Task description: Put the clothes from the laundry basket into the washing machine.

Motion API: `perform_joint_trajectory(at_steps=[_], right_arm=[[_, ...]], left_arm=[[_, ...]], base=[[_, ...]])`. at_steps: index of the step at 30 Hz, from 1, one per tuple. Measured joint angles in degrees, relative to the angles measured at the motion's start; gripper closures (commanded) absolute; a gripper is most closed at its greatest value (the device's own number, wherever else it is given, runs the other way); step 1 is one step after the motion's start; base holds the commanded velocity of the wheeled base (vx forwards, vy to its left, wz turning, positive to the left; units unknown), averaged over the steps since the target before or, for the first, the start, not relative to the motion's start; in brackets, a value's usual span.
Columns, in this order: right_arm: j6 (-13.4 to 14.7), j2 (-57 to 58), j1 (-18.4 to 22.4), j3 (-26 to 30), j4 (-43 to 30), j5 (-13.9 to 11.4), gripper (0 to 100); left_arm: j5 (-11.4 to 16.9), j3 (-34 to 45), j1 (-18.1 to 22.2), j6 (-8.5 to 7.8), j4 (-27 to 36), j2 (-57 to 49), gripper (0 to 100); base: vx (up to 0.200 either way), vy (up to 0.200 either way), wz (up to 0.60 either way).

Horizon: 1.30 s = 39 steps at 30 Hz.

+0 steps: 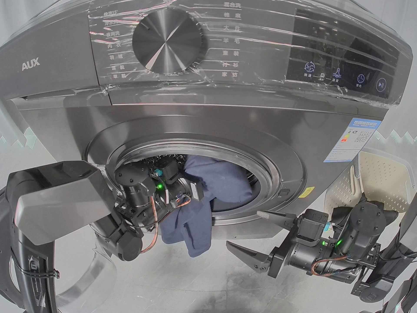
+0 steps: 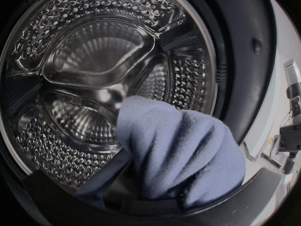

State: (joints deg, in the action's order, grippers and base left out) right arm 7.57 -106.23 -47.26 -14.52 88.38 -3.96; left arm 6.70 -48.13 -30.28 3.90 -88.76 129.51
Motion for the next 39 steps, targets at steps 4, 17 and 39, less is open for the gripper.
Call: perform_joint_trajectory(at_steps=[4,17,39], right_arm=[[0.0,0.0,-0.26,-0.06,0.0,0.02,0],[0.0,-0.02,-0.76,-0.44,0.0,0.05,0],[0.09,-0.22,-1.07,-0.35,0.0,0.05,0]], left_arm=[[-1.58,-6.78,0.9,0.23,0.0,3.17,100],[-5.8,-23.94,1.9,2.44,8.29,10.23,100],[-13.32,-24.77,1.38,13.14,31.23,5.33,0]], base=[[0.0,0.0,0.0],[0.0,0.0,0.0],[0.0,0.0,0.0]])
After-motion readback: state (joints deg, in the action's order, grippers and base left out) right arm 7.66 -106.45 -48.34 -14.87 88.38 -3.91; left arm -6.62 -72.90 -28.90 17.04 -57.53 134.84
